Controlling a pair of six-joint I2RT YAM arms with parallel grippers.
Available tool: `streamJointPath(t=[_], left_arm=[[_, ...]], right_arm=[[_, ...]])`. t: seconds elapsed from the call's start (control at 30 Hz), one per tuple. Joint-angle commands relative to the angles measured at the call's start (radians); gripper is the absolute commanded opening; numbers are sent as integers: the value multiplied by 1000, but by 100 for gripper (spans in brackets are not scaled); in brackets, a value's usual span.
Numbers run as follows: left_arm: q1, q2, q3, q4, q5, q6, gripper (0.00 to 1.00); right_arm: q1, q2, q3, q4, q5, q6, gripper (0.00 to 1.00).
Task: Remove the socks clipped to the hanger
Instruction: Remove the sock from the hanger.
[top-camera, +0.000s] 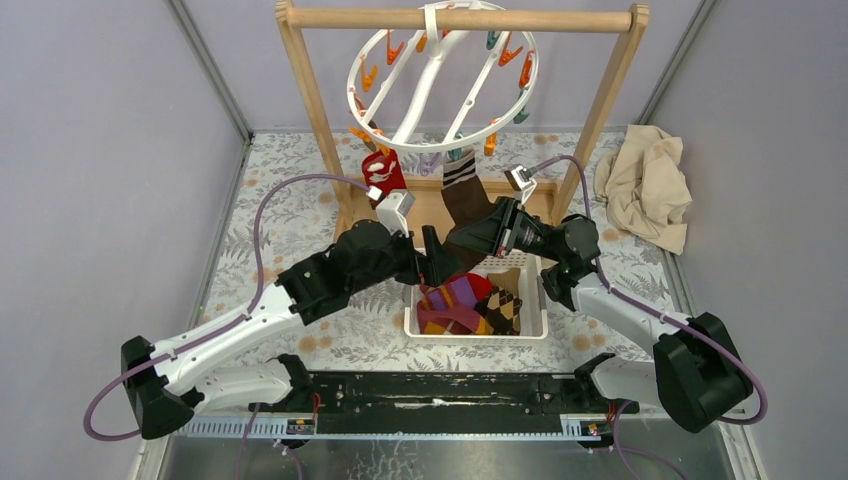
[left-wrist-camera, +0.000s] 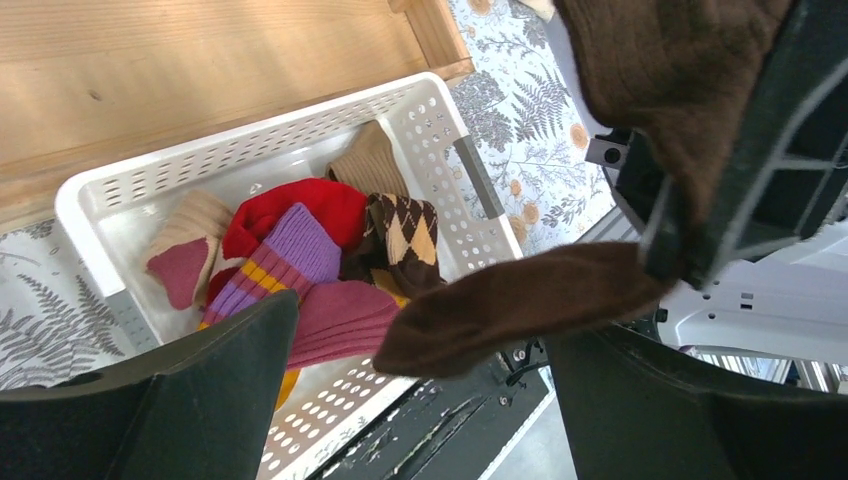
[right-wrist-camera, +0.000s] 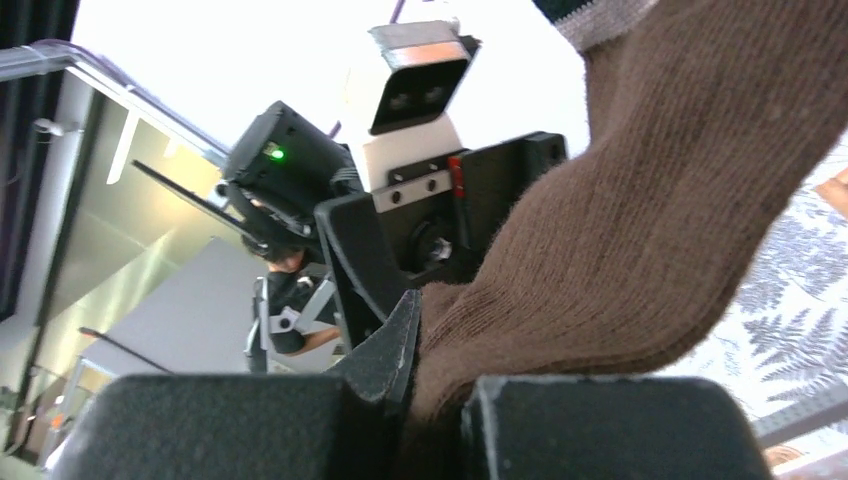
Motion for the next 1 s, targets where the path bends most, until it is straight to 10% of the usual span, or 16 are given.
streamJointPath(t=[0.0,0.13,0.2,0.4,0.97], left_arm=[[-3,7,-41,197,44,5,93],[-2,11,-40,236,101,11,31],[-3,16,-28,231,115,15,17],[-2,15,-9,249,165,-8,13],[-29,1,10,306,179,-70,11]], right_arm=[[-2,5,6,217,-52,159,11],[-3,-20,5,136,-54,121,19],[-1,-39,5,62,-52,68,25],[-2,-110,-9,-177,-12,-80,51],[-2,-228,-124,-304,31,-125,64]])
